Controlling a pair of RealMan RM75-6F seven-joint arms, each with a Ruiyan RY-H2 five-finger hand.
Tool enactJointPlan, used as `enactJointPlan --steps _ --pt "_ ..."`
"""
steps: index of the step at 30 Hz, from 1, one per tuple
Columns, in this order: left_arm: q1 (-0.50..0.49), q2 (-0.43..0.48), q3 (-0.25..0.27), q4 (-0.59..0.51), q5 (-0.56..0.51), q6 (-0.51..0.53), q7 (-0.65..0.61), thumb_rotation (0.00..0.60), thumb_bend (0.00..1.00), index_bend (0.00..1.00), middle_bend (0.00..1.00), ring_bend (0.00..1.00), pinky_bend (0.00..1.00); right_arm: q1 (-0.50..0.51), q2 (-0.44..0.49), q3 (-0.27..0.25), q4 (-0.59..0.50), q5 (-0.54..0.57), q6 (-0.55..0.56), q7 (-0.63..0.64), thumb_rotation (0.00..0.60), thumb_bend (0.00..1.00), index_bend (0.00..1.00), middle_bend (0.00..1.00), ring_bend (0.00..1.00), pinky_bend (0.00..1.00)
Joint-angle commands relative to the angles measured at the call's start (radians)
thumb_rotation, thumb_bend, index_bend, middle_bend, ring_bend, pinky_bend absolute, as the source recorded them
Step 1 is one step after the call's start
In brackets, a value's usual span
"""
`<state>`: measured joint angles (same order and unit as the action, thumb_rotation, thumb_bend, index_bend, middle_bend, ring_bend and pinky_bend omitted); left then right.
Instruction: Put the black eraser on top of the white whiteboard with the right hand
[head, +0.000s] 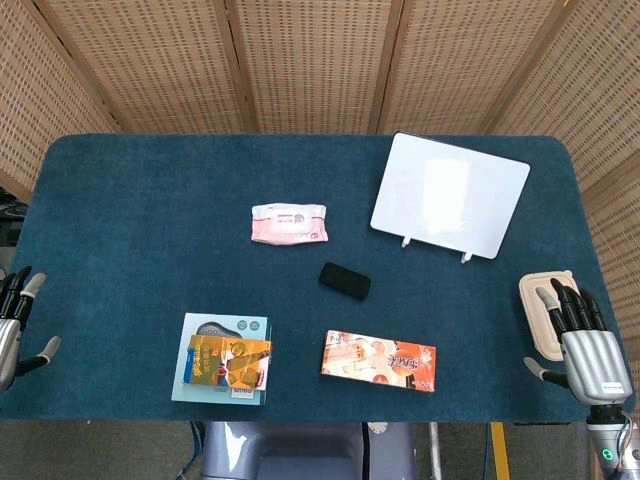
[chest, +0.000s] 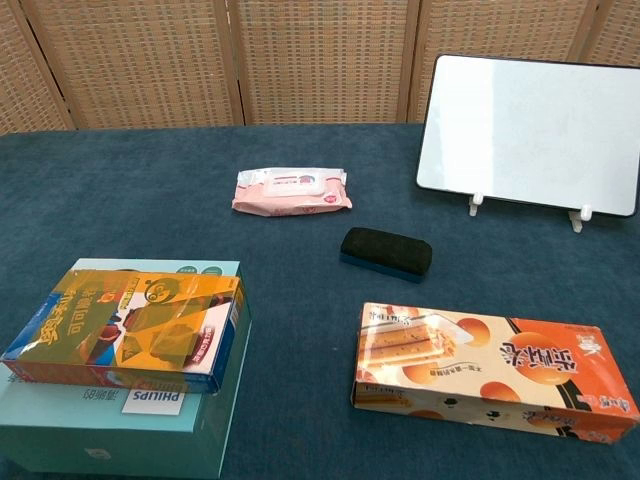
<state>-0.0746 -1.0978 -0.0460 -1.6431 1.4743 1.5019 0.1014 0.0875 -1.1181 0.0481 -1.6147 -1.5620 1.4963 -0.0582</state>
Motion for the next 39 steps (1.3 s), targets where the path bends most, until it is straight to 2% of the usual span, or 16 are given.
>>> enactJointPlan --steps 1,30,34,39 --pt "0.0 0.0 0.0 -0.001 0.0 0.0 -0.001 0.6 0.29 0.0 0.0 0.0 0.0 0.001 0.001 -0.002 0.001 -0.004 0.0 0.003 0.6 0.05 0.0 0.0 0.0 0.0" --pt "0.006 0.005 -0.004 0.0 0.001 0.013 -0.008 0.6 0.29 0.0 0.0 0.0 0.0 0.002 -0.008 -0.008 -0.004 -0.057 0.034 0.031 0.6 0.05 0.04 0.0 0.0 0.0" --pt "0.006 0.005 -0.006 0.0 -0.001 0.012 -0.01 0.6 0.29 0.0 0.0 0.0 0.0 0.006 -0.002 -0.008 -0.025 -0.068 0.038 0.04 0.6 0.05 0.07 0.0 0.0 0.0" --pt "0.003 0.004 -0.007 0.005 -0.004 0.005 -0.014 0.6 0.29 0.0 0.0 0.0 0.0 0.026 0.042 -0.013 -0.114 -0.092 0.007 0.022 0.6 0.05 0.11 0.0 0.0 0.0"
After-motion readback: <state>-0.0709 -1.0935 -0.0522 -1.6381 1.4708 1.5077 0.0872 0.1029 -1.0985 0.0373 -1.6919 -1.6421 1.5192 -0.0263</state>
